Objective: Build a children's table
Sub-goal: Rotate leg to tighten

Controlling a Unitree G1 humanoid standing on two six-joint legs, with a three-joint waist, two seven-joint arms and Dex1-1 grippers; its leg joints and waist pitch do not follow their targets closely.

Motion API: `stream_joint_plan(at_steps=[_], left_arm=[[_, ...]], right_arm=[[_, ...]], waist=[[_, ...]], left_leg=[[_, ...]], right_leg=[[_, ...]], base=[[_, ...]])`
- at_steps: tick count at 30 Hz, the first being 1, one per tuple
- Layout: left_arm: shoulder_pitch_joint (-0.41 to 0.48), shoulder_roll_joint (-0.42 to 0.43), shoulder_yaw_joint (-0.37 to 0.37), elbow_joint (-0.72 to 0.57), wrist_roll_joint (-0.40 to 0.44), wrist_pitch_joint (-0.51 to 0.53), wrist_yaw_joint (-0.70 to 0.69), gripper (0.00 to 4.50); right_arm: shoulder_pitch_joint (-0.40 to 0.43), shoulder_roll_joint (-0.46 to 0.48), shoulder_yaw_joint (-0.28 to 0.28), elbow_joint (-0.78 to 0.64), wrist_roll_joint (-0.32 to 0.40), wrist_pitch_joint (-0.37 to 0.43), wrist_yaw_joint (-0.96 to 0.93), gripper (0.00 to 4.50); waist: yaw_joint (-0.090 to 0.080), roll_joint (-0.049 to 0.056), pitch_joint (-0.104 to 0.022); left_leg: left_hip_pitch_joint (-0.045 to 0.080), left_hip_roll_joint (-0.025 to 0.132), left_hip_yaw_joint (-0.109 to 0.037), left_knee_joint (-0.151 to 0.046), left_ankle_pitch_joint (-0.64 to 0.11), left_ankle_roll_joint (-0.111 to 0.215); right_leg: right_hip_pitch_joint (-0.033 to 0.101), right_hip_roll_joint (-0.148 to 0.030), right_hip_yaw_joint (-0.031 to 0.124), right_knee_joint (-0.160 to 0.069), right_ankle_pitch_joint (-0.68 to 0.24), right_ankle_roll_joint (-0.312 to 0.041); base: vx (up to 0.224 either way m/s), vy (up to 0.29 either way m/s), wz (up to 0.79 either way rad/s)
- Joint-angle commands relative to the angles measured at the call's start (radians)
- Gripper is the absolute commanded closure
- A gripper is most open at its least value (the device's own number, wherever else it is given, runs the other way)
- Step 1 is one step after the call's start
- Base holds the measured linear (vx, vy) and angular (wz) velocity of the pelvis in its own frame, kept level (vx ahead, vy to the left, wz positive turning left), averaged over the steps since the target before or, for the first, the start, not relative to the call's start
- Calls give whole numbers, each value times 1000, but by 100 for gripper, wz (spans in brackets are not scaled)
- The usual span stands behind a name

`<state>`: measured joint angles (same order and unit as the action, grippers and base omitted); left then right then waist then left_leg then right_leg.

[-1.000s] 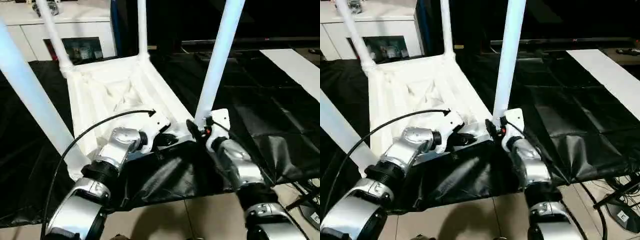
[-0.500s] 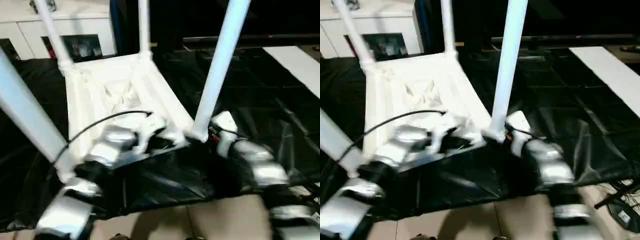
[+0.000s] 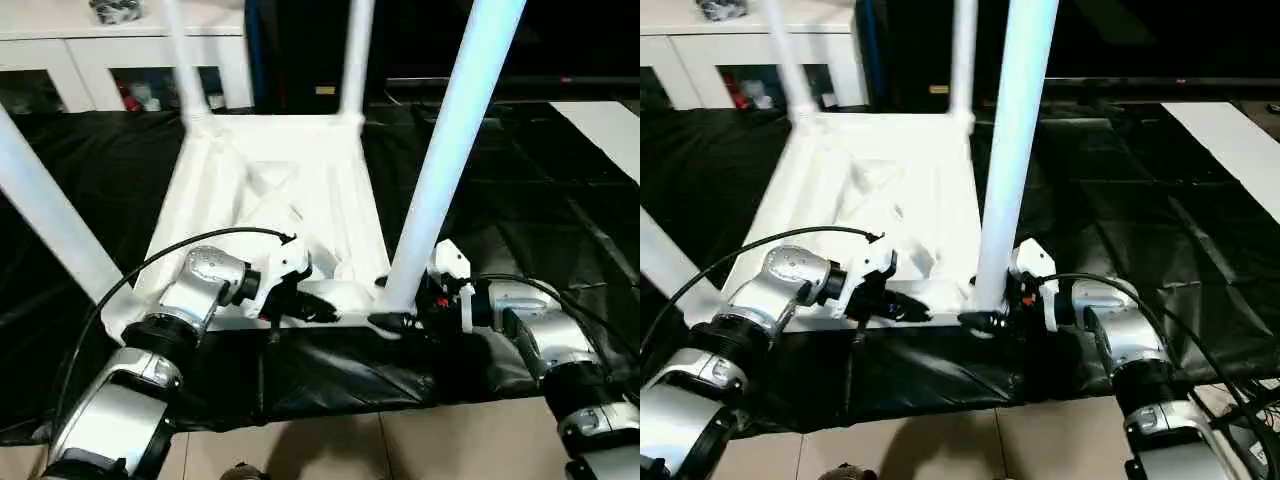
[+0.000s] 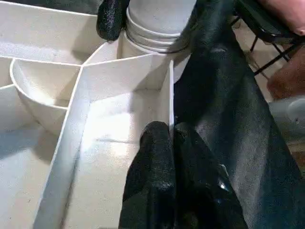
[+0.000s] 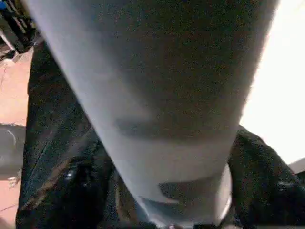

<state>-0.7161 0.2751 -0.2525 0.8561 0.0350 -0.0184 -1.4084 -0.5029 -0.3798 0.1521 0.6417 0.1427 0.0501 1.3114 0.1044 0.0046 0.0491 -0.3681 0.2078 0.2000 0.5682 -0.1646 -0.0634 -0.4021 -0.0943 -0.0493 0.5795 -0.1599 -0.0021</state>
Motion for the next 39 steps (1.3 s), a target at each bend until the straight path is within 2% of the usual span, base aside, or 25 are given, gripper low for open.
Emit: stream_joint_plan(at_steps=[1, 5, 8, 13, 14, 15, 16, 17, 18, 20, 22, 24, 25, 27, 32, 33, 35, 39], left_arm=[[-30, -33, -24, -3, -4, -14, -8, 450], [-32, -35, -21, 12, -6, -21, -9, 450], [-30, -36, -16, 17, -10, -21, -9, 450], [-17, -43, 5, 9, -17, 2, 38, 450], [-16, -55, 19, 11, -14, 13, 100, 450], [-16, -55, 19, 11, -14, 13, 100, 450], [-16, -75, 30, 12, -9, 30, 168, 450], [-9, -102, 38, 2, -6, 52, 231, 450], [-9, -102, 38, 2, -6, 52, 231, 450], [7, -159, 46, -24, -3, 91, 332, 450], [16, -187, 46, -40, 10, 105, 397, 450], [32, -224, 41, -68, 25, 129, 469, 450], [40, -239, 35, -80, 33, 139, 501, 450], [58, -252, 15, -103, 49, 148, 523, 450], [86, -262, 6, -152, 53, 173, 530, 450], [88, -258, 7, -157, 54, 174, 529, 450], [91, -247, 8, -166, 52, 172, 525, 450], [94, -221, 20, -175, 36, 153, 483, 450]], right_arm=[[0, 22, 68, 4, -25, 4, 45, 142], [1, 28, 71, 0, -25, 3, 47, 174], [6, 32, 67, -3, -21, 3, 42, 178], [37, 56, 25, -30, 0, 29, -44, 178], [49, 82, -5, -28, -11, 19, -151, 179], [49, 82, -5, -28, -11, 19, -151, 179], [48, 108, -27, -2, -39, 10, -278, 179], [49, 138, -50, 21, -62, 7, -404, 180], [49, 138, -50, 21, -62, 7, -404, 180], [47, 195, -96, 44, -64, 30, -577, 180], [43, 225, -119, 52, -63, 44, -664, 181], [39, 268, -143, 52, -70, 55, -774, 181], [38, 288, -152, 46, -75, 59, -824, 181], [39, 318, -154, 36, -89, 56, -889, 181], [61, 354, -149, 5, -105, -15, -956, 181], [61, 352, -154, 7, -99, -26, -956, 146], [58, 339, -160, 12, -93, -36, -943, 108], [51, 289, -156, -1, -73, -36, -847, 68]], waist=[[-3, 1, -67], [-2, 1, -68], [-3, 2, -67], [-2, 3, -64], [-2, 1, -63], [-2, 2, -61], [-7, 0, -60], [-11, 2, -57], [-21, -2, -56], [-30, -2, -53], [-37, -1, -52], [-47, -5, -52], [-51, -3, -50], [-53, -7, -52], [-58, -2, -52], [-60, 1, -53], [-62, 1, -54], [-59, -2, -58]], left_leg=[[19, 26, -8, -62, -275, 38], [17, 25, -7, -60, -254, 47], [18, 25, -7, -61, -265, 46], [19, 26, -8, -65, -287, 35], [19, 26, -9, -66, -294, 31], [21, 27, -8, -67, -304, 25], [21, 25, -10, -69, -329, 15], [25, 25, -12, -71, -350, -1], [25, 21, -15, -72, -371, -14], [20, 19, -21, -76, -381, -20], [27, 17, -23, -75, -407, -20], [27, 13, -23, -72, -421, -4], [25, 12, -24, -73, -422, -1], [23, 11, -25, -73, -417, 3], [20, 11, -25, -74, -427, 7], [19, 10, -25, -75, -427, 9], [18, 11, -24, -76, -430, 13], [13, 13, -20, -75, -394, 27]], right_leg=[[45, -43, 25, -54, -201, -261], [46, -42, 24, -50, -167, -270], [46, -42, 24, -52, -180, -270], [44, -43, 24, -57, -226, -256], [44, -43, 24, -58, -242, -251], [41, -44, 25, -61, -261, -245], [41, -45, 23, -66, -315, -231], [33, -47, 25, -71, -371, -214], [32, -48, 23, -78, -427, -195], [33, -49, 21, -84, -489, -159], [25, -48, 19, -96, -537, -138], [21, -46, 19, -104, -577, -116], [17, -45, 18, -107, -590, -109], [19, -44, 16, -109, -601, -94], [13, -43, 18, -112, -604, -79], [13, -41, 18, -110, -589, -79], [13, -39, 19, -108, -566, -84], [19, -39, 25, -99, -484, -111]], base=[[0, 0, 0], [0, 0, 0], [0, 0, 0], [0, 0, 0], [0, 0, 0], [0, 0, 0], [0, 0, 0], [0, 0, 0], [0, 0, 0], [0, 0, 0], [0, 0, 0], [0, 0, 0], [0, 0, 0], [0, 0, 0], [0, 0, 0], [0, 0, 0], [0, 0, 0], [0, 0, 0]])
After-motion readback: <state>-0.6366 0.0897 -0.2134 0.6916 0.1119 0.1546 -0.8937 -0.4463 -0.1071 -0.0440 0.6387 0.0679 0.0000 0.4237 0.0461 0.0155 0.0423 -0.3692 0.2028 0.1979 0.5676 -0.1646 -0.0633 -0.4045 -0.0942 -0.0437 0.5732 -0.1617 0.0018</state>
